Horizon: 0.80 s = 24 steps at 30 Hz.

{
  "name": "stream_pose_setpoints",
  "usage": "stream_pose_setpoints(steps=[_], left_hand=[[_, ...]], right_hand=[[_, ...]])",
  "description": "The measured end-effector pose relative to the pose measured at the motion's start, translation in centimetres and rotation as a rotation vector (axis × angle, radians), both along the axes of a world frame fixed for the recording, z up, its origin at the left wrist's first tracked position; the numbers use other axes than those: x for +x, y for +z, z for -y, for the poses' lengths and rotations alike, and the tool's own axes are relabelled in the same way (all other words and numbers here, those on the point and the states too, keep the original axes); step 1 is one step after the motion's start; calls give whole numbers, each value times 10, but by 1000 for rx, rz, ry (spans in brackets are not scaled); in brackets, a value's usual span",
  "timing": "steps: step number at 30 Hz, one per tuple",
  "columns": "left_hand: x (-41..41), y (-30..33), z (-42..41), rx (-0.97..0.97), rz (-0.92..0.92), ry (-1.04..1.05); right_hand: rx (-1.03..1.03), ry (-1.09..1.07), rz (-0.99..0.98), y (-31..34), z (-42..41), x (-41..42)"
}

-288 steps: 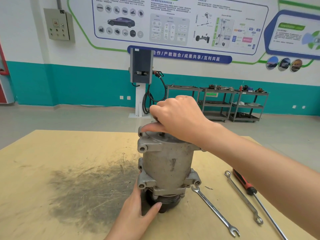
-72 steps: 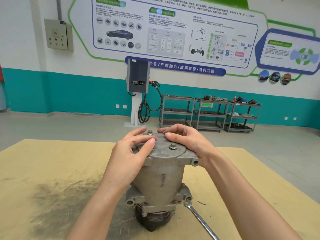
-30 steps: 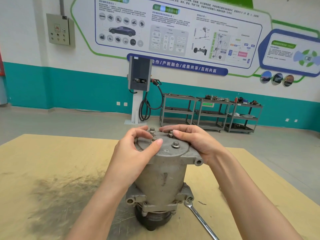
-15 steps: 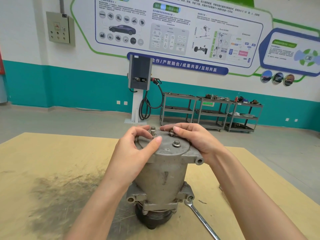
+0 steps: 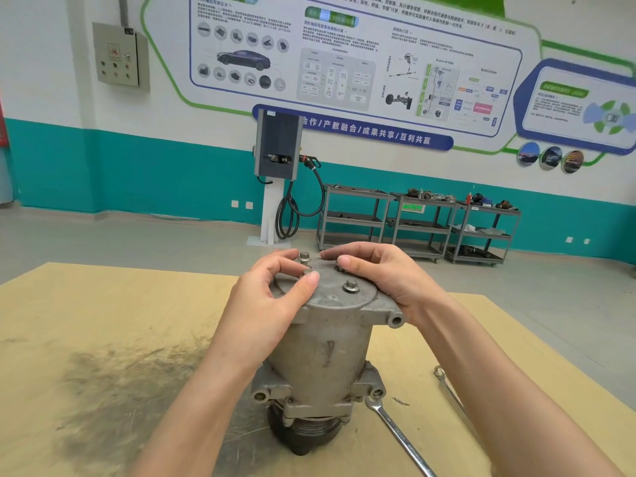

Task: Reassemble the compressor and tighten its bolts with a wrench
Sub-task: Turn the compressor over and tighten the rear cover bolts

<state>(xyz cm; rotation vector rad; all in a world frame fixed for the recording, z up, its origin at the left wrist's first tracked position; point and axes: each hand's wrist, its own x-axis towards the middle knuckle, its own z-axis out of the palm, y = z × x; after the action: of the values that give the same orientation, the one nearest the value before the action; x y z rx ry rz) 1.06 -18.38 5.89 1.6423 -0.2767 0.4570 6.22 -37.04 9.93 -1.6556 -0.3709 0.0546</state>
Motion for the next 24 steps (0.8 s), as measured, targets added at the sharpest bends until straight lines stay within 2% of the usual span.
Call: stream_pose_setpoints(steps=[9, 15, 19, 24], left_hand=[[1, 0, 0, -1, 5, 1], [0, 1, -3, 94, 35, -34], [-1, 2, -3, 84, 13, -82], [-5, 2, 4, 4, 19, 49]], right_hand=[[-171, -78, 108, 7, -8, 5], [7, 119, -41, -3, 7, 3], [-1, 60, -22, 0, 1, 6], [-38, 5, 39, 2, -2, 6]])
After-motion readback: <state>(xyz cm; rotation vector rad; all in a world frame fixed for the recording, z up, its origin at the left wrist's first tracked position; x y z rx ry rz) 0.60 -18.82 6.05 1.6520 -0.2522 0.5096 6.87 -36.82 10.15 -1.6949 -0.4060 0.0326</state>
